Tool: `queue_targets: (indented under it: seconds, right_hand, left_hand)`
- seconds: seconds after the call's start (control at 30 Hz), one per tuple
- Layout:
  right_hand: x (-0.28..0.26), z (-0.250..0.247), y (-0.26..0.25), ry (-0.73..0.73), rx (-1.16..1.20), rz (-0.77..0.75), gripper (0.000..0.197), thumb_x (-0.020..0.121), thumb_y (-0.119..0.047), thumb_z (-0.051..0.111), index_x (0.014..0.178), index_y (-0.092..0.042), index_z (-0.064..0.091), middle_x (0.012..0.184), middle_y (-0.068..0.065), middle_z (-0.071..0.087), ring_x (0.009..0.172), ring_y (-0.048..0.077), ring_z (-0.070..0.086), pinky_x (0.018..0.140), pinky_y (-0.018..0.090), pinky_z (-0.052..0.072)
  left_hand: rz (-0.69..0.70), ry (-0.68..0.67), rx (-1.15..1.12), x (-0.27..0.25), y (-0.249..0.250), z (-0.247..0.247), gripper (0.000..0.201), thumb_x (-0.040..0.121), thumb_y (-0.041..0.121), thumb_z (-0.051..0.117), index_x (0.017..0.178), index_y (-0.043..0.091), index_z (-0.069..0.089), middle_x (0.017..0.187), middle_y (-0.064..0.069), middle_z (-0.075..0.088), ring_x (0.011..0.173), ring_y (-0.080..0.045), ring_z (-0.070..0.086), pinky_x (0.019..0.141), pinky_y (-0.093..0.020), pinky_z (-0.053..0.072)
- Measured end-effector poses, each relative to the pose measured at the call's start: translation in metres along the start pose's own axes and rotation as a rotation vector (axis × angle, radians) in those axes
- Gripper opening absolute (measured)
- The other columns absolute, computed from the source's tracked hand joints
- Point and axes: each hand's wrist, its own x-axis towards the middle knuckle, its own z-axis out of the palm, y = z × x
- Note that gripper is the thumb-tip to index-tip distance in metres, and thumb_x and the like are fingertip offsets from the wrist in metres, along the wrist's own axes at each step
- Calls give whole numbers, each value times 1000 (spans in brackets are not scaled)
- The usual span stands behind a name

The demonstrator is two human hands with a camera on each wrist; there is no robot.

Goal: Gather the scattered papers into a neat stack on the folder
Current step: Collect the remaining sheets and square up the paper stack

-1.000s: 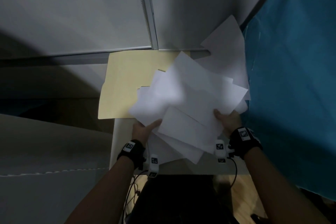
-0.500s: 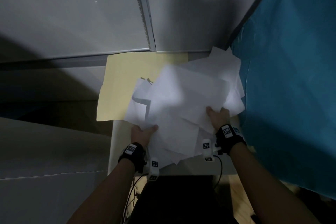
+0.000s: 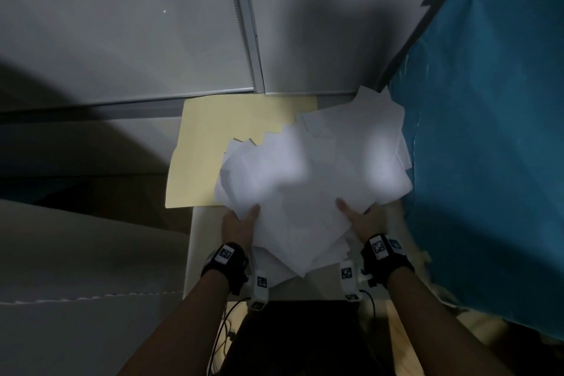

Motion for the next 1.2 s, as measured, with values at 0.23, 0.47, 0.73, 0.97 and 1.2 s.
queue_targets:
  seconds: [0.23, 0.47, 0.73, 0.97, 1.2]
  right_hand:
    - [17, -21, -20, -143, -448, -5, 26, 84, -14, 80, 106, -4, 72, 102, 12, 72, 75, 19, 64, 65, 13, 51]
    - [15, 7, -15, -86, -536, -204, 50, 76, -34, 86, 112, -8, 64, 101, 6, 68, 88, 20, 64, 79, 29, 55]
    - [22, 33, -10, -255, -671, -245, 57, 77, -31, 83, 126, -12, 61, 120, 11, 58, 116, 31, 57, 97, 42, 50]
    - [6, 8, -63, -280, -202, -171, 53, 66, -41, 94, 99, -10, 67, 97, 2, 74, 87, 10, 71, 71, 24, 57]
    - [9, 34, -77, -284, -350, -117, 95, 58, -71, 85, 122, -6, 57, 118, 7, 66, 108, 23, 67, 91, 39, 59]
  left_hand:
    - [18, -51, 55, -2, 1, -2, 76, 76, 52, 73, 129, -3, 69, 124, -20, 74, 111, -39, 72, 87, -45, 58]
    - [132, 41, -89, -7, -1, -3, 113, 64, 8, 104, 153, 14, 35, 138, 0, 59, 119, -20, 63, 95, -38, 54]
    - [70, -94, -55, -5, 17, 5, 40, 80, 11, 95, 111, 14, 70, 108, -3, 76, 100, -25, 74, 87, -39, 60]
    - [149, -106, -219, -5, 31, -20, 48, 80, 3, 93, 123, 13, 74, 117, 5, 80, 109, -14, 78, 88, -29, 63]
    - [198, -98, -155, -1, 52, -4, 61, 76, -5, 93, 132, 3, 69, 125, -5, 78, 111, -14, 77, 91, -24, 62]
